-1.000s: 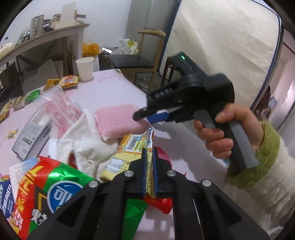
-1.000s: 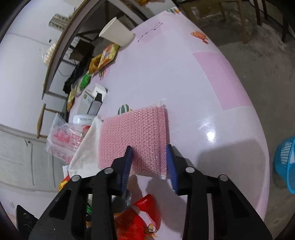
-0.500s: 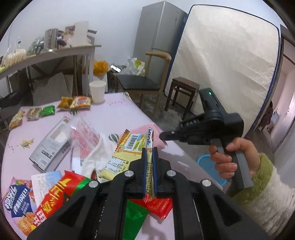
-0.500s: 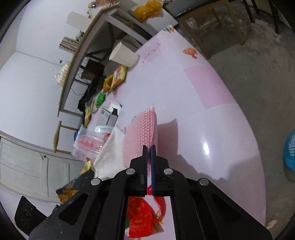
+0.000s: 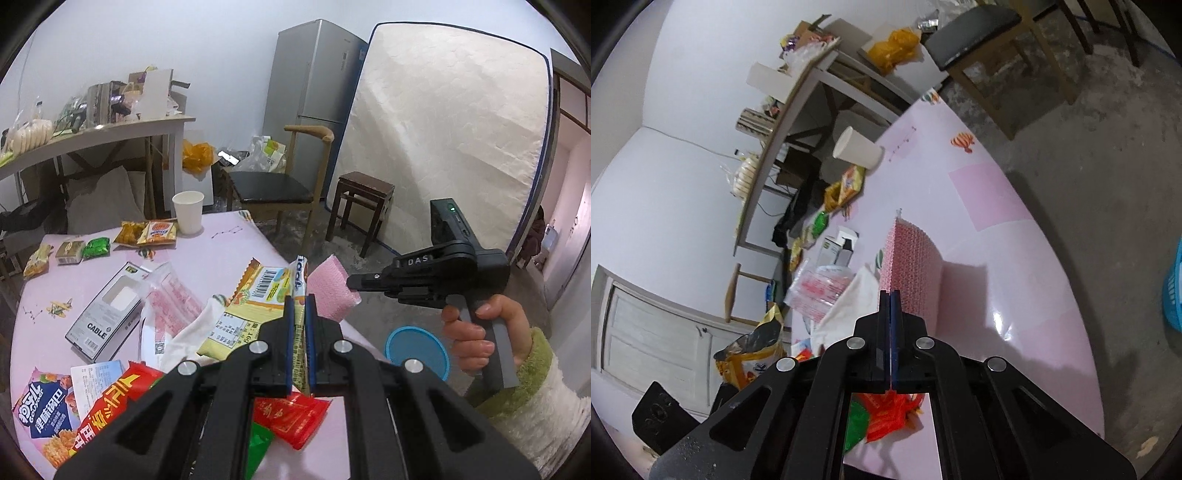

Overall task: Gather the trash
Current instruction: 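Drop the sponge and yellow packet into the blue wastebasket with both grippers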

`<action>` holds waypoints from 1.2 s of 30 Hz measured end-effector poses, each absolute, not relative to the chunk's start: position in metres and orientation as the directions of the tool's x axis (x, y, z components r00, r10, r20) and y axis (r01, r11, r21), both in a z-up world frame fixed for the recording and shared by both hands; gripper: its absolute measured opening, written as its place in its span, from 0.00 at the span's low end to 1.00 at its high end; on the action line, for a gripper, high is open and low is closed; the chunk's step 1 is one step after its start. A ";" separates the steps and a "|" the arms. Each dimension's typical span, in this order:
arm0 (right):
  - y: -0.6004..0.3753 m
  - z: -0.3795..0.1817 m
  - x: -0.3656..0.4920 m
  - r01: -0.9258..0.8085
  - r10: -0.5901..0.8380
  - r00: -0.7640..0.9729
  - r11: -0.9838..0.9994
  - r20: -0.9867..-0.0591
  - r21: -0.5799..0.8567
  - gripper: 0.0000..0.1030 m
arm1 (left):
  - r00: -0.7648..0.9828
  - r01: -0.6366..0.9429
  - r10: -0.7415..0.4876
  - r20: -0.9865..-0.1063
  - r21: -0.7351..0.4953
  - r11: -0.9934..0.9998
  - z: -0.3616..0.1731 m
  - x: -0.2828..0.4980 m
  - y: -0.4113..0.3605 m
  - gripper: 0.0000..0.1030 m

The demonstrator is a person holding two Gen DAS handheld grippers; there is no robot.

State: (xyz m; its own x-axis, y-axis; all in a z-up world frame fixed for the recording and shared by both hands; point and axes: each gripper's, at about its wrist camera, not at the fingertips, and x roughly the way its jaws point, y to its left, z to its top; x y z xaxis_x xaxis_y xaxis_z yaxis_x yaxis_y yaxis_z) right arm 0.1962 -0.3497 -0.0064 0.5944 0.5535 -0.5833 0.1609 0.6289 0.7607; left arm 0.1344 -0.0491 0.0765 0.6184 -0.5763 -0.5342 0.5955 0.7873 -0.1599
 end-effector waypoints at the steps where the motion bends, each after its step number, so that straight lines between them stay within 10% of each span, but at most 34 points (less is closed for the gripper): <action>1: -0.353 -0.001 0.193 0.154 0.553 0.604 0.626 -0.574 0.765 0.00 | 0.618 0.599 -0.579 -0.532 -0.158 0.785 0.078 0.133 -0.051 0.05; 17: -0.484 0.019 0.089 0.318 0.284 0.746 0.643 -0.602 0.697 0.00 | 0.338 0.792 -0.724 -0.601 -0.234 0.564 0.077 0.148 -0.240 0.05; 28: -0.602 -0.107 0.022 0.652 0.105 0.650 0.432 -0.753 0.623 0.00 | 0.040 0.844 -0.620 -0.784 -0.306 0.440 -0.060 0.146 -0.444 0.06; 33: -0.636 -0.165 0.009 0.720 0.071 0.634 0.307 -0.770 0.622 0.08 | -0.028 0.864 -0.571 -0.820 -0.307 0.399 -0.110 0.131 -0.501 0.36; 36: -0.654 -0.207 -0.004 0.766 0.056 0.616 0.191 -0.786 0.614 0.45 | 0.006 0.849 -0.553 -0.833 -0.288 0.443 -0.129 0.131 -0.510 0.64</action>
State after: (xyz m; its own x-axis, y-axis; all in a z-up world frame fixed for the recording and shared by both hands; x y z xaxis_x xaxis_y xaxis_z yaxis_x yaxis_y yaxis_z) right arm -0.0044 -0.6537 -0.2068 0.6160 0.0555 -0.7858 0.7659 0.1911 0.6139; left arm 0.1306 -0.5097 -0.1292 0.0059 -0.5526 -0.8335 0.8492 0.4429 -0.2876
